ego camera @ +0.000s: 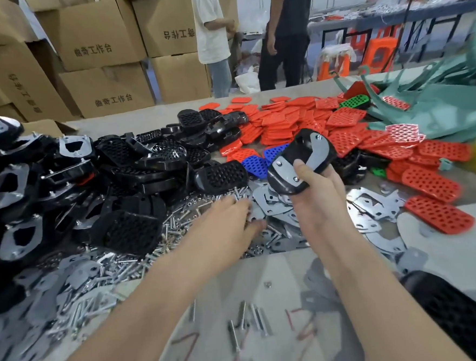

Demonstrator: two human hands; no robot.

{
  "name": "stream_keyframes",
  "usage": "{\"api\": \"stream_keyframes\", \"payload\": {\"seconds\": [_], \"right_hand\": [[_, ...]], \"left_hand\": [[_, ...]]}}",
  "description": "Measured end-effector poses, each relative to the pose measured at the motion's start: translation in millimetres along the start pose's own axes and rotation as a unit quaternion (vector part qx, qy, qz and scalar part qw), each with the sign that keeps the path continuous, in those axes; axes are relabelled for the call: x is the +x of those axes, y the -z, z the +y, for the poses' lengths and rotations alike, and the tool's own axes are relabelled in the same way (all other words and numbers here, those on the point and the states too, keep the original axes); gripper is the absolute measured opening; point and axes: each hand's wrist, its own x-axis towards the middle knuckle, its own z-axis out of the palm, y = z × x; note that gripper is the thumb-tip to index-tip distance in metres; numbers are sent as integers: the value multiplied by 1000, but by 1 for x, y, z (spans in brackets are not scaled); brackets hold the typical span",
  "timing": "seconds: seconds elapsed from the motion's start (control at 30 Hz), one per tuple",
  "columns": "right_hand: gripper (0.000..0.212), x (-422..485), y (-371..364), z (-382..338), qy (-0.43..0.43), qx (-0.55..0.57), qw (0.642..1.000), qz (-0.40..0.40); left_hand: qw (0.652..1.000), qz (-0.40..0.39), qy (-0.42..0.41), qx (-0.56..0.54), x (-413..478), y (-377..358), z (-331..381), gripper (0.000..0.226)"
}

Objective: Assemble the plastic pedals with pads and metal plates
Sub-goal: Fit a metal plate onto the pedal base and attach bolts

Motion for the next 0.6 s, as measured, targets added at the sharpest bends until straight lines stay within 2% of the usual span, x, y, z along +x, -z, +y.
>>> {"api": "stream_keyframes", "payload": {"seconds": [0.1, 0.2, 0.33, 0.47, 0.6], "right_hand": [[43, -2, -4, -3, -15, -3, 1000, -9], [43, -5, -11, -9, -31, 12, 999, -19], [40, -5, -18, -24, -23, 72, 997, -23], [19, -7, -15, -47, -6, 97, 995, -26], [40, -8, -9, -62, 17, 90, 996, -24]], "left_hand": [[998, 12, -26, -50, -15, 9, 2, 40], [993, -19, -82, -76, -52, 22, 3, 40], [984, -34, -176, -8, -89, 14, 31, 55], [964, 0, -263, 42, -83, -1, 54, 51], [944, -16, -311, 105, -64, -8, 60, 48]]}}
